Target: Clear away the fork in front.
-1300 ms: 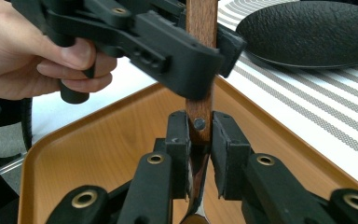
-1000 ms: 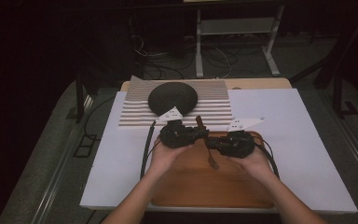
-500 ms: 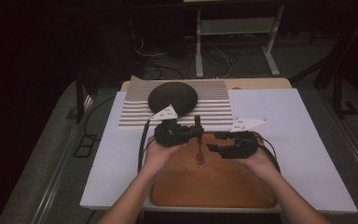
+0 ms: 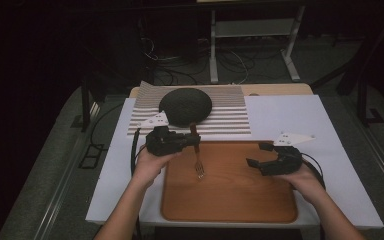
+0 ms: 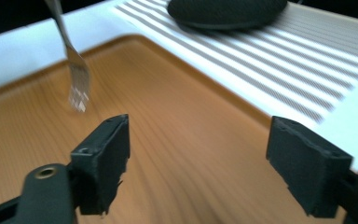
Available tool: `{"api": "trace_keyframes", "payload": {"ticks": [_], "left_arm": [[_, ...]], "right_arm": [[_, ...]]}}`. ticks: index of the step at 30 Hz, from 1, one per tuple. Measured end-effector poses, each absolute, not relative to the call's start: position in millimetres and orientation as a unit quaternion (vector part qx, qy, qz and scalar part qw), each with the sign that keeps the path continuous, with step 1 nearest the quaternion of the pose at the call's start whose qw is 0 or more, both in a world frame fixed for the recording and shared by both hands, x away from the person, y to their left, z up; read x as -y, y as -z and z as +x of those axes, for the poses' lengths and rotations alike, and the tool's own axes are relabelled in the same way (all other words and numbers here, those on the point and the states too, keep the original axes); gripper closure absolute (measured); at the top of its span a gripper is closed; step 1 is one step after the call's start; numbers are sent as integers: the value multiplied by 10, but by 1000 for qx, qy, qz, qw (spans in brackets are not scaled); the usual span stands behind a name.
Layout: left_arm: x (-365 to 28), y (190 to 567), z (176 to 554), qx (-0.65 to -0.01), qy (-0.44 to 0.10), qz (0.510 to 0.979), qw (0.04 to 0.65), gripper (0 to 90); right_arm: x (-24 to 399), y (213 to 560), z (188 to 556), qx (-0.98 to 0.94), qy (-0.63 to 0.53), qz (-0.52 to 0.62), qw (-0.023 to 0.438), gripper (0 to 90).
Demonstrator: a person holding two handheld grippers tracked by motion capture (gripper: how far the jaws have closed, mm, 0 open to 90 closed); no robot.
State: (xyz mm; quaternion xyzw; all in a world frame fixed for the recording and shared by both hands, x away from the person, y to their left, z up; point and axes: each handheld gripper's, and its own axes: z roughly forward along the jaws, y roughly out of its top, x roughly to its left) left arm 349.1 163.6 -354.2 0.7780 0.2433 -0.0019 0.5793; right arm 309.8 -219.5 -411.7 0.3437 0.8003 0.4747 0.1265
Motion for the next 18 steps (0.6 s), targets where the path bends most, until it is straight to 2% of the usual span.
{"api": "trace_keyframes", "payload": {"ticks": [4,18], "left_arm": [[-1715,3521,3464,-245,2,783,571,805],[-1938,3502,3297,-252,24,792,555,805]], "right_arm": [[2376,4200,3003,-801,-463,356,131,142],[2769,4339,2758,-795,-444,387,145,100]]}}
